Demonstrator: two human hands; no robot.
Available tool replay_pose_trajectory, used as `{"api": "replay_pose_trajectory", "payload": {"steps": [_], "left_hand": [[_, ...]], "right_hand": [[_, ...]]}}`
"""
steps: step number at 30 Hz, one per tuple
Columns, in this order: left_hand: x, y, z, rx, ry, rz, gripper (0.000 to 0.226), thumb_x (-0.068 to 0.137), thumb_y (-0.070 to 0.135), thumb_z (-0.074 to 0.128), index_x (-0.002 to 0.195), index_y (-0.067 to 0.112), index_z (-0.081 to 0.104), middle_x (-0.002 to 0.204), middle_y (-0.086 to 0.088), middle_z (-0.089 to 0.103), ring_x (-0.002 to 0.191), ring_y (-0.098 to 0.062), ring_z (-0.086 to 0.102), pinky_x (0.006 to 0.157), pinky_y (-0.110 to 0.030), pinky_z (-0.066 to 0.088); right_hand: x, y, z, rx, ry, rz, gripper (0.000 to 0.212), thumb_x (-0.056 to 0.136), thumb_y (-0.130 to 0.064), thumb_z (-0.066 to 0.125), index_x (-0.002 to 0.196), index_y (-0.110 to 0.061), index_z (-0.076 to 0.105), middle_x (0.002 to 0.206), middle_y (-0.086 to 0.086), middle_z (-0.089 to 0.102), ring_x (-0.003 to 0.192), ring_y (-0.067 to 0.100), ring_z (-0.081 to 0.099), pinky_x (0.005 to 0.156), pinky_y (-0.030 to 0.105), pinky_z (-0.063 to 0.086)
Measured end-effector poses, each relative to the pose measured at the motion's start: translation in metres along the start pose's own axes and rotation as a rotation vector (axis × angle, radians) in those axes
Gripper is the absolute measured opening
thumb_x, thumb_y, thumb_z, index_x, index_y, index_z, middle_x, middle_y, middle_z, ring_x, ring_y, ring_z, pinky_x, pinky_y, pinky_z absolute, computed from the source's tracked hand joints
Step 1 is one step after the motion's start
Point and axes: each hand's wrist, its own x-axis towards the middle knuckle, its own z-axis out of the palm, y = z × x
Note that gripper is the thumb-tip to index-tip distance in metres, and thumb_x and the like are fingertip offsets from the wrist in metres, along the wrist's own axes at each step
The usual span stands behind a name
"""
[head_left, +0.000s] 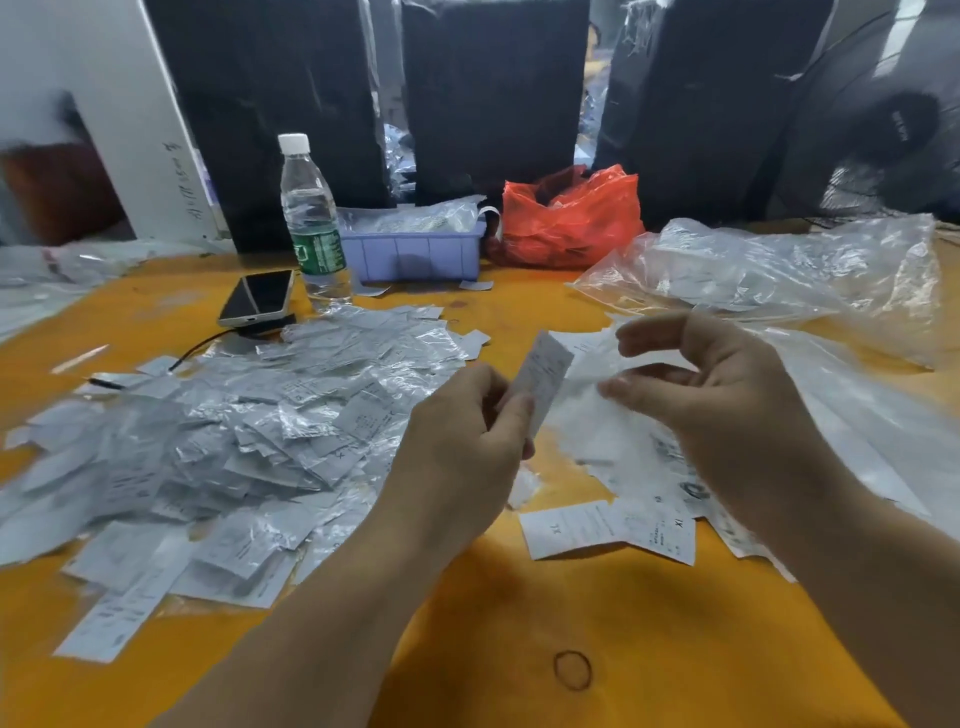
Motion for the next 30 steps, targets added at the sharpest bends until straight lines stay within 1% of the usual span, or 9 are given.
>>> {"api": "replay_pose_trajectory", "payload": {"steps": [3, 7, 9, 13, 15, 18, 21, 25, 30], "left_hand": [[0.004, 0.001, -0.008, 0.0, 0.037, -0.064, 0.018, 0.093, 0.026, 0.056, 0.08, 0.014, 0.058, 0.071, 0.004, 0.068, 0.053, -0.007, 0.057, 0.052, -0.034, 0.049], [0.006, 0.003, -0.015, 0.015, 0.104, -0.112, 0.028, 0.08, 0.032, 0.052, 0.073, 0.005, 0.05, 0.074, -0.011, 0.063, 0.074, -0.033, 0.06, 0.056, -0.045, 0.046], [0.007, 0.003, -0.018, 0.03, 0.151, -0.123, 0.03, 0.071, 0.033, 0.049, 0.069, 0.004, 0.043, 0.071, -0.018, 0.056, 0.076, -0.034, 0.062, 0.055, -0.043, 0.046], [0.009, 0.0, -0.02, 0.078, 0.16, -0.128, 0.027, 0.073, 0.029, 0.059, 0.075, 0.003, 0.05, 0.075, -0.022, 0.061, 0.074, -0.035, 0.064, 0.062, -0.055, 0.055], [0.009, -0.002, -0.019, 0.091, 0.154, -0.123, 0.011, 0.079, 0.021, 0.061, 0.083, 0.02, 0.051, 0.076, -0.015, 0.064, 0.073, -0.034, 0.065, 0.062, -0.052, 0.056], [0.009, -0.004, -0.018, 0.08, 0.093, -0.095, 0.017, 0.085, 0.014, 0.052, 0.086, 0.029, 0.058, 0.063, -0.004, 0.059, 0.062, -0.029, 0.059, 0.055, -0.041, 0.052], [0.009, -0.003, -0.016, 0.062, 0.04, -0.143, 0.026, 0.082, 0.029, 0.044, 0.075, 0.023, 0.068, 0.062, 0.004, 0.062, 0.053, -0.015, 0.052, 0.051, -0.031, 0.042], [0.011, -0.002, -0.013, 0.013, -0.094, -0.267, 0.043, 0.097, 0.053, 0.041, 0.079, 0.024, 0.068, 0.06, 0.015, 0.06, 0.065, -0.006, 0.054, 0.061, -0.031, 0.039], [0.008, -0.002, -0.011, -0.02, -0.175, -0.137, 0.017, 0.092, 0.033, 0.062, 0.084, 0.02, 0.071, 0.076, -0.006, 0.065, 0.06, -0.004, 0.053, 0.059, -0.022, 0.045]], "right_hand": [[0.022, -0.003, 0.018, 0.05, -0.09, 0.043, 0.032, 0.074, -0.007, 0.081, 0.094, -0.029, 0.071, 0.1, -0.01, 0.07, 0.082, 0.016, 0.072, 0.079, 0.037, 0.056], [0.037, 0.002, 0.041, 0.176, -0.163, 0.06, 0.033, 0.074, 0.005, 0.076, 0.091, -0.022, 0.07, 0.104, 0.005, 0.065, 0.084, 0.027, 0.072, 0.073, 0.037, 0.06], [0.035, 0.009, 0.045, 0.25, -0.202, 0.101, 0.031, 0.076, 0.008, 0.073, 0.092, -0.018, 0.07, 0.104, 0.009, 0.063, 0.082, 0.027, 0.072, 0.067, 0.033, 0.059], [0.026, 0.022, 0.039, 0.269, -0.22, 0.131, 0.029, 0.076, 0.009, 0.073, 0.085, -0.018, 0.072, 0.098, 0.006, 0.064, 0.08, 0.028, 0.072, 0.066, 0.034, 0.058], [0.023, 0.023, 0.036, 0.282, -0.223, 0.142, 0.029, 0.075, 0.01, 0.072, 0.083, -0.018, 0.072, 0.096, 0.007, 0.064, 0.08, 0.028, 0.071, 0.066, 0.035, 0.058], [0.022, 0.021, 0.035, 0.277, -0.233, 0.129, 0.026, 0.076, 0.01, 0.072, 0.085, -0.015, 0.07, 0.095, 0.008, 0.063, 0.079, 0.028, 0.07, 0.067, 0.034, 0.057], [0.02, 0.018, 0.035, 0.279, -0.24, 0.118, 0.025, 0.076, 0.009, 0.072, 0.085, -0.014, 0.07, 0.091, 0.005, 0.064, 0.077, 0.027, 0.07, 0.067, 0.033, 0.057], [0.017, 0.016, 0.034, 0.32, -0.254, 0.103, 0.025, 0.078, 0.012, 0.069, 0.085, -0.012, 0.069, 0.088, 0.004, 0.064, 0.075, 0.024, 0.07, 0.066, 0.03, 0.057], [0.018, 0.019, 0.034, 0.236, -0.246, 0.094, 0.026, 0.081, 0.014, 0.065, 0.086, -0.012, 0.069, 0.083, 0.003, 0.067, 0.075, 0.024, 0.07, 0.068, 0.031, 0.056]]}}
